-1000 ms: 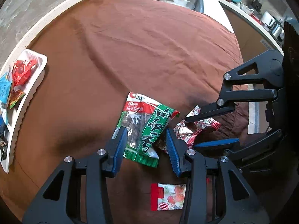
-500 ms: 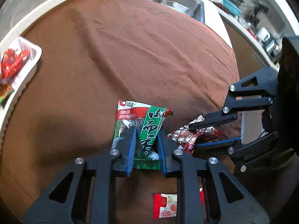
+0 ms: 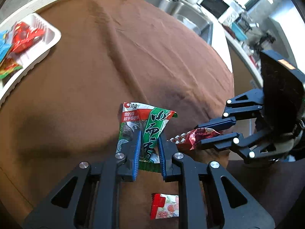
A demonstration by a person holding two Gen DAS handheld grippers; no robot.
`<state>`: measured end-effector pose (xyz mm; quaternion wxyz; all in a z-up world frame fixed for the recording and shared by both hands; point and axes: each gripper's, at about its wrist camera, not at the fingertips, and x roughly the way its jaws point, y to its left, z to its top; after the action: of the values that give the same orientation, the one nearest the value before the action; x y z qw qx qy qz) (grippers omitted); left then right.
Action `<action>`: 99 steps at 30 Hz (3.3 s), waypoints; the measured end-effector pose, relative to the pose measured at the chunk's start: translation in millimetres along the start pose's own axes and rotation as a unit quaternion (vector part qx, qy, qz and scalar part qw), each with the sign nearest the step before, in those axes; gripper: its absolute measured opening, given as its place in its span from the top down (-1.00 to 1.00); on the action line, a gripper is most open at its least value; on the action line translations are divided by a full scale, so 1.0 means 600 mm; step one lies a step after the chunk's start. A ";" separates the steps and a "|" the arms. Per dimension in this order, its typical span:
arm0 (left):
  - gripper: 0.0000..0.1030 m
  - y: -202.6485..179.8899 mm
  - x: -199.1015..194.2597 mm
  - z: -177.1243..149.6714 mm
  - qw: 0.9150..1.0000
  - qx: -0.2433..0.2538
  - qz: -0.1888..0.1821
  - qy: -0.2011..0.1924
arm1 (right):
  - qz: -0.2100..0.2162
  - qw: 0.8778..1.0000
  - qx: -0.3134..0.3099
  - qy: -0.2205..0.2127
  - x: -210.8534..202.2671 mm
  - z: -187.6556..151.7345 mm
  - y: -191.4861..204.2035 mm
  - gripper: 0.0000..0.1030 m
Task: Organize snacks
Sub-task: 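Grasp green seed bag with left tool while right tool grasps red-white candy bag, then carry green seed bag into tray with left tool while right tool places candy bag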
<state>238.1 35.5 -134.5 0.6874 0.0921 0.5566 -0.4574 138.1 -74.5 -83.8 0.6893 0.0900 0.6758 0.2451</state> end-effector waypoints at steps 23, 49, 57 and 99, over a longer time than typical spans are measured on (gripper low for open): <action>0.59 -0.026 -0.034 -0.033 0.991 0.071 0.117 0.003 | 0.056 0.994 0.092 -0.009 -0.003 0.023 -0.043 0.65; -0.52 -0.026 0.021 0.006 0.989 0.092 0.112 0.031 | -0.023 1.000 0.001 0.013 0.026 0.023 -0.010 0.14; -0.52 -0.023 0.031 0.007 0.989 0.092 0.112 0.033 | -0.007 0.999 0.047 0.019 0.039 0.030 -0.031 0.11; 0.40 0.095 -0.135 -0.020 0.991 -0.077 0.058 -0.090 | 0.097 0.986 0.127 -0.051 0.010 0.135 -0.057 0.58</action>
<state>274.5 118.0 -91.9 0.7648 0.0293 0.5203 -0.3788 224.2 -84.8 -98.9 0.6789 0.2545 0.6532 0.2183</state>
